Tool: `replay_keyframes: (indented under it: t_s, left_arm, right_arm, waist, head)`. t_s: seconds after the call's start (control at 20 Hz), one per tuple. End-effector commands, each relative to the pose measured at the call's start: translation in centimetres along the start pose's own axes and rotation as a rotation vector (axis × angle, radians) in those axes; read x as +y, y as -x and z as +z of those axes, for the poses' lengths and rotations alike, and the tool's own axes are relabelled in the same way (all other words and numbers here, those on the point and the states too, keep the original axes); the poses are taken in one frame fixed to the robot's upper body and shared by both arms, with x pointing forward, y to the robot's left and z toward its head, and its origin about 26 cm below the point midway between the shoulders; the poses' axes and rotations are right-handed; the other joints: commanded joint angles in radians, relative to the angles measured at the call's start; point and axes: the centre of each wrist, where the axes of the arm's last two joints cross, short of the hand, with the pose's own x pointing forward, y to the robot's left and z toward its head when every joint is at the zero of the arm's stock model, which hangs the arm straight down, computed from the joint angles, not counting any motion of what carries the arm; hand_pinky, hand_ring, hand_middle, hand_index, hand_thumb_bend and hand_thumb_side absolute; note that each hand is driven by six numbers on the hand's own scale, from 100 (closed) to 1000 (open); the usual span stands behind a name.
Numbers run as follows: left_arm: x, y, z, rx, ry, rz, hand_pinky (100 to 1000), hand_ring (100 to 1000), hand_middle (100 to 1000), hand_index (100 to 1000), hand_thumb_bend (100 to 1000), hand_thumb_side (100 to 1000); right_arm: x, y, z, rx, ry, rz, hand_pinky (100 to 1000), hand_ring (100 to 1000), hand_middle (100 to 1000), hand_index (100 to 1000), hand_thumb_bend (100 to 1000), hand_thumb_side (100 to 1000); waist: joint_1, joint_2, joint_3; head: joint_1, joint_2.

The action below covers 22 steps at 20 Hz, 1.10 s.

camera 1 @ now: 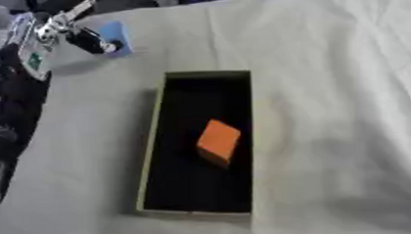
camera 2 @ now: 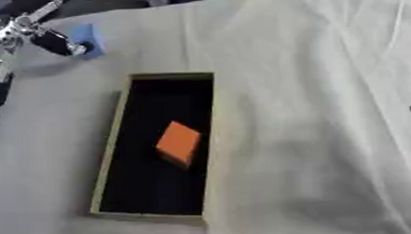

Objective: Pick up objects on the table and place them in the box.

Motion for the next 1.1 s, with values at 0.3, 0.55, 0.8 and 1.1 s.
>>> replay_keyframes:
  t_s: [0.3, 0.55, 0.8, 1.1]
  left_arm:
    - [1.4, 1.7, 0.4, 0.108, 0.006, -0.025, 865, 943, 900, 968, 484, 100]
    - [0.8, 1.8, 0.3, 0.144, 0.028, -0.001, 813, 903, 858, 949, 456, 100]
    - [0.2, 1.9, 0.1, 0.163, 0.047, 0.000, 590, 714, 629, 838, 334, 100]
    - [0.8, 1.7, 0.3, 0.120, 0.031, -0.018, 458, 596, 499, 709, 163, 100]
  right_arm:
    - [-0.3, -0.2, -0.7, -0.032, -0.018, 0.010, 882, 928, 572, 867, 100, 656]
    - [-0.1, -0.2, -0.9, -0.037, -0.020, 0.010, 883, 929, 569, 867, 100, 655]
    - [0.0, -0.2, -0.9, -0.038, -0.020, 0.012, 883, 930, 566, 868, 100, 655]
    - [0.0, -0.2, -0.6, -0.025, -0.015, 0.013, 883, 929, 566, 868, 100, 655]
  waist:
    - [0.000, -0.008, -0.011]
    - [0.005, 0.004, -0.024]
    - [0.007, 0.012, -0.029]
    - [0.001, 0.002, -0.021]
  head:
    - [0.018, -0.025]
    - [0.028, -0.033]
    - [0.030, -0.029]
    - [0.013, -0.013]
